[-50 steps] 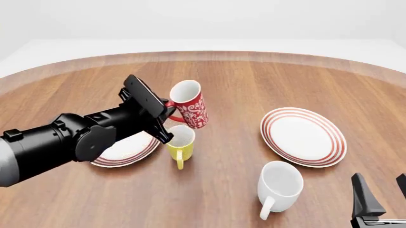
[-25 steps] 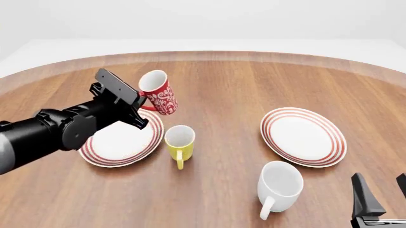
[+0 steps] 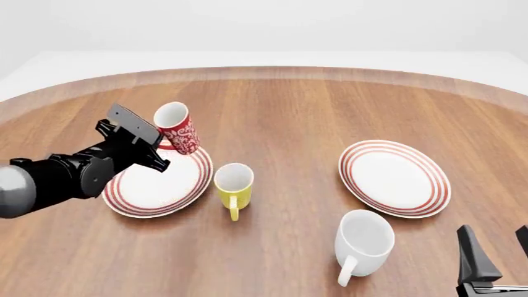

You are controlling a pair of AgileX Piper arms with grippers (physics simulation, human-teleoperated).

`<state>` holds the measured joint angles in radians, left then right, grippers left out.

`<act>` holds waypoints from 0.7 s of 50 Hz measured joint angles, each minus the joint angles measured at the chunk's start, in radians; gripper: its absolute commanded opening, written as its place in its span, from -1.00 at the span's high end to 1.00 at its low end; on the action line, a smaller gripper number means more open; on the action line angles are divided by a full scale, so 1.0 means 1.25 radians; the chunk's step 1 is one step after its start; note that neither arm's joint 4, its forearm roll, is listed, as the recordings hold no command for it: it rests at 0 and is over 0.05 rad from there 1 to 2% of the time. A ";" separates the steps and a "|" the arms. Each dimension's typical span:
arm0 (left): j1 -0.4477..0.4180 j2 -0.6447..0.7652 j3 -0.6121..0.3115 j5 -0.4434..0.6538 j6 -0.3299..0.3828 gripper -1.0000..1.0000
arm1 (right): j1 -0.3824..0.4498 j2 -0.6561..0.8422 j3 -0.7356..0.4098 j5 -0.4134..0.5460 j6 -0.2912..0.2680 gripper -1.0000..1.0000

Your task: Put the red mug on the left plate.

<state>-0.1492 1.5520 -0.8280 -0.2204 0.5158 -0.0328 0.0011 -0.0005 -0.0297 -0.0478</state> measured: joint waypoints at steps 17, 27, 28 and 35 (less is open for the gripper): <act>0.056 0.075 0.031 -0.097 0.035 1.00 | -0.001 0.000 0.000 -0.002 0.001 -1.00; 0.075 0.114 0.045 -0.150 0.047 1.00 | -0.001 -0.001 -0.001 -0.003 0.001 -1.00; 0.077 0.117 0.046 -0.155 0.047 1.00 | -0.001 -0.001 -0.001 -0.004 0.001 -1.00; 0.094 0.141 0.051 -0.179 0.052 1.00 | -0.001 -0.001 -0.001 -0.004 0.001 -1.00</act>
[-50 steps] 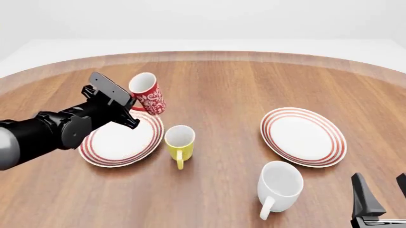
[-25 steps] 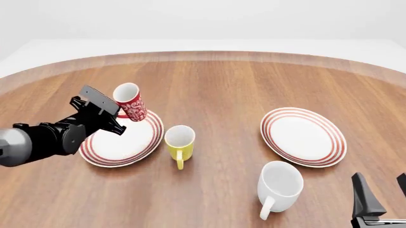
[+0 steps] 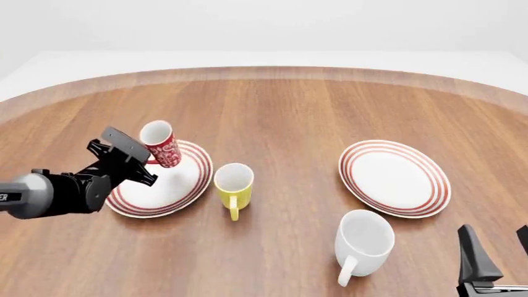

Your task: Put the red mug on the left plate.

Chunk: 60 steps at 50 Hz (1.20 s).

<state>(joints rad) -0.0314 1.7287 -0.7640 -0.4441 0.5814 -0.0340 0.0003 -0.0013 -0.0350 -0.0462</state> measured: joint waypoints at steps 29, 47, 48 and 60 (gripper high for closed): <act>0.050 0.042 0.030 -0.046 0.020 1.00 | -0.001 0.000 0.000 0.000 0.000 -1.00; 0.054 0.041 0.019 -0.047 0.027 -1.00 | -0.001 0.000 0.000 0.000 0.000 -1.00; 0.054 0.042 0.019 -0.046 0.026 -1.00 | -0.001 0.000 0.000 0.001 0.000 -1.00; 0.046 0.043 0.018 -0.031 0.010 -1.00 | -0.001 0.000 0.000 0.002 0.001 -1.00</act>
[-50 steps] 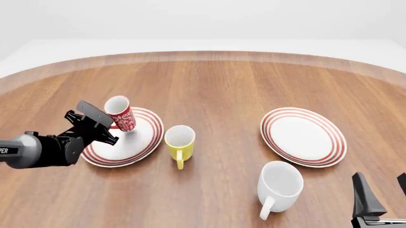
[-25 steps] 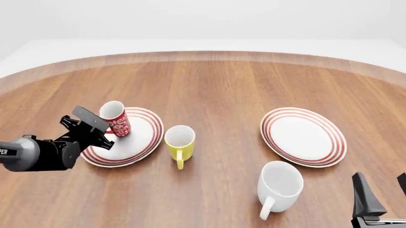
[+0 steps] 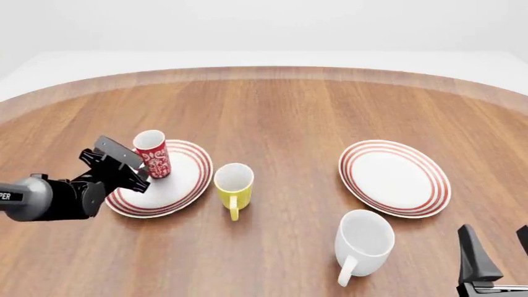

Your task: Put the red mug on the left plate.

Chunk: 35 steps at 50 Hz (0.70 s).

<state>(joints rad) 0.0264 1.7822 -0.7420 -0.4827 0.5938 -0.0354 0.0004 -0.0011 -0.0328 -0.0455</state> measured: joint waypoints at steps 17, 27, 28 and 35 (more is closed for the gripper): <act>-0.010 -0.031 0.015 0.010 -0.020 -1.00 | 0.000 0.000 0.000 0.001 0.000 -1.00; -0.004 -0.071 0.047 0.000 -0.026 -1.00 | 0.000 0.000 0.000 0.002 -0.001 -1.00; -0.003 -0.076 0.053 -0.003 -0.026 -1.00 | 0.000 0.000 0.000 0.002 -0.001 -1.00; -0.001 -0.128 0.099 -0.023 -0.035 -1.00 | -0.001 0.000 0.000 0.002 -0.003 -1.00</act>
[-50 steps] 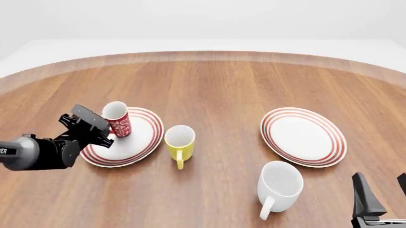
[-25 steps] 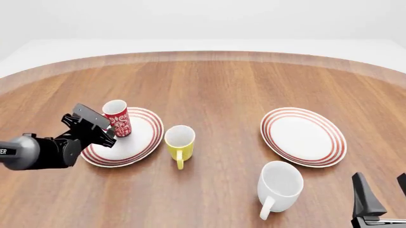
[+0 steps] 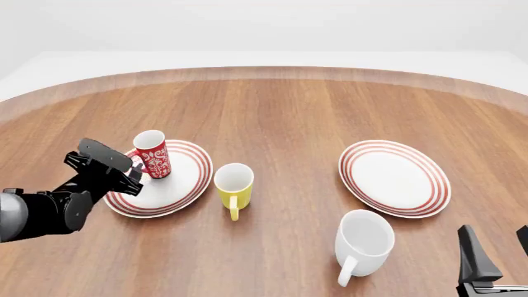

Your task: Put the red mug on the left plate.

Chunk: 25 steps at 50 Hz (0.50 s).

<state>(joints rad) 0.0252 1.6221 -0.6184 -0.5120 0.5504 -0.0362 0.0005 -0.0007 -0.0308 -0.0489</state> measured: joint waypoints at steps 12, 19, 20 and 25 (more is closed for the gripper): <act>-0.016 -0.164 0.107 -0.008 -0.026 -1.00 | -0.013 0.000 0.000 -0.008 -0.001 -1.00; -0.030 -0.276 0.166 0.009 -0.046 -1.00 | -0.022 0.000 0.000 -0.010 -0.002 -1.00; -0.033 -0.294 0.174 0.014 -0.049 -1.00 | -0.022 0.000 0.000 -0.011 -0.003 -1.00; -0.045 -0.404 0.216 0.058 -0.070 -1.00 | -0.026 0.000 0.000 -0.014 -0.008 -1.00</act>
<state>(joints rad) -0.0317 1.1175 -0.3481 -0.4396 0.4629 -0.0687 0.0004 -0.0005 -0.0480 -0.0587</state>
